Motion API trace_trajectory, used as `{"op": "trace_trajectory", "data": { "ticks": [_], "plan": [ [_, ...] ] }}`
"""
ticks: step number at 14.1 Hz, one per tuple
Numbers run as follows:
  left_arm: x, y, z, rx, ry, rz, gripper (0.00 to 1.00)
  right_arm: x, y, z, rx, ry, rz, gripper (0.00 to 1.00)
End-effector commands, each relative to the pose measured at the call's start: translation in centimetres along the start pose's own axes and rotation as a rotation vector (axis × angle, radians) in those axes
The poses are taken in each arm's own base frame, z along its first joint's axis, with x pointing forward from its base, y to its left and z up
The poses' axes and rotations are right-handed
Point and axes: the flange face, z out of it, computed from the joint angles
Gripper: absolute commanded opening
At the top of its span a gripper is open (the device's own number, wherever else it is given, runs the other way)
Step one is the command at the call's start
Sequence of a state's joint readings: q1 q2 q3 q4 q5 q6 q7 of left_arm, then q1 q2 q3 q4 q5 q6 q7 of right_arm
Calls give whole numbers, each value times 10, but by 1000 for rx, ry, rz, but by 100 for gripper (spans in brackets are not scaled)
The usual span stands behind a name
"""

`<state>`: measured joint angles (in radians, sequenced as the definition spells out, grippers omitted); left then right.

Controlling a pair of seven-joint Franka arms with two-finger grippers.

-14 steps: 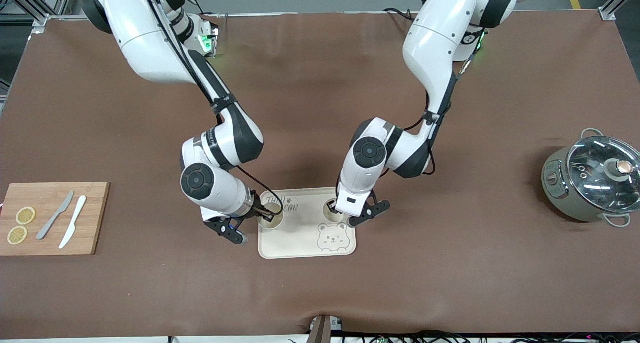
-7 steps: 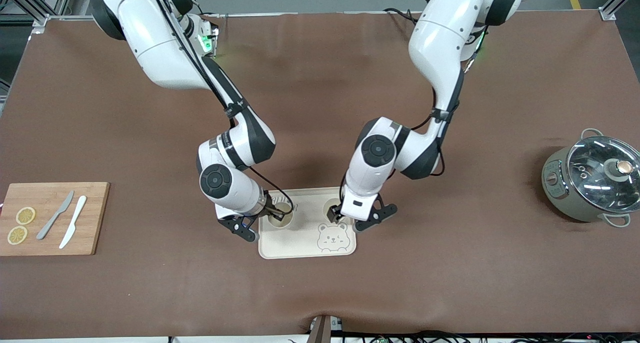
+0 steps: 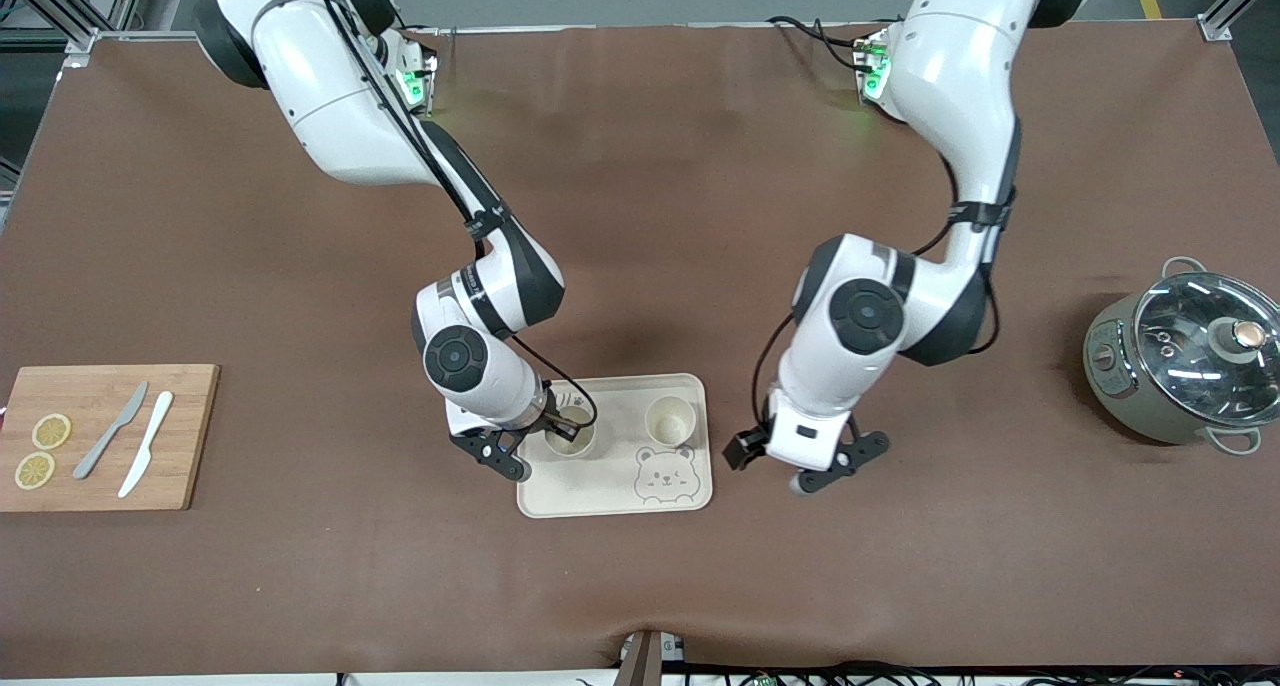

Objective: Place white IKEA cup upright on tray with both arms
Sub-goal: 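Lower the cups onto the tray and open the left gripper, then open the right gripper and lift it off the cup while the left gripper withdraws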

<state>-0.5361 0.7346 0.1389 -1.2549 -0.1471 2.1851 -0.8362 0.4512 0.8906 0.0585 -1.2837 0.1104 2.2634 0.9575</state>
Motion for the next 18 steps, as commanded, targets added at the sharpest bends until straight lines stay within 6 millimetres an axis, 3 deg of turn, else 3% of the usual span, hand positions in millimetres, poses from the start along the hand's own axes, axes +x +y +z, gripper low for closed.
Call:
{"op": "trace_trajectory", "data": {
  "ticks": [1, 2, 4, 7, 11, 15, 18],
  "plan": [
    [19, -28, -34, 37, -28, 49, 100, -1, -1, 0, -5, 21, 11, 0],
    [28, -39, -44, 45, -37, 69, 100, -1, -1, 0, -5, 21, 12, 11],
    [44, -64, -61, 66, -64, 107, 100, 0, -1, 0, -5, 21, 14, 100],
    [61, -93, -82, 71, -71, 153, 100, 3, 0, -5, -3, 18, 15, 100],
    [77, -128, -100, 101, -56, 218, 100, 2, -2, -42, -26, -1, 11, 100],
    [95, -173, -127, 104, -51, 299, 100, -12, -1, -125, -75, -37, -7, 100],
    [103, -200, -144, 105, -64, 349, 100, -31, 12, -205, -123, -70, -32, 100]
  ]
}}
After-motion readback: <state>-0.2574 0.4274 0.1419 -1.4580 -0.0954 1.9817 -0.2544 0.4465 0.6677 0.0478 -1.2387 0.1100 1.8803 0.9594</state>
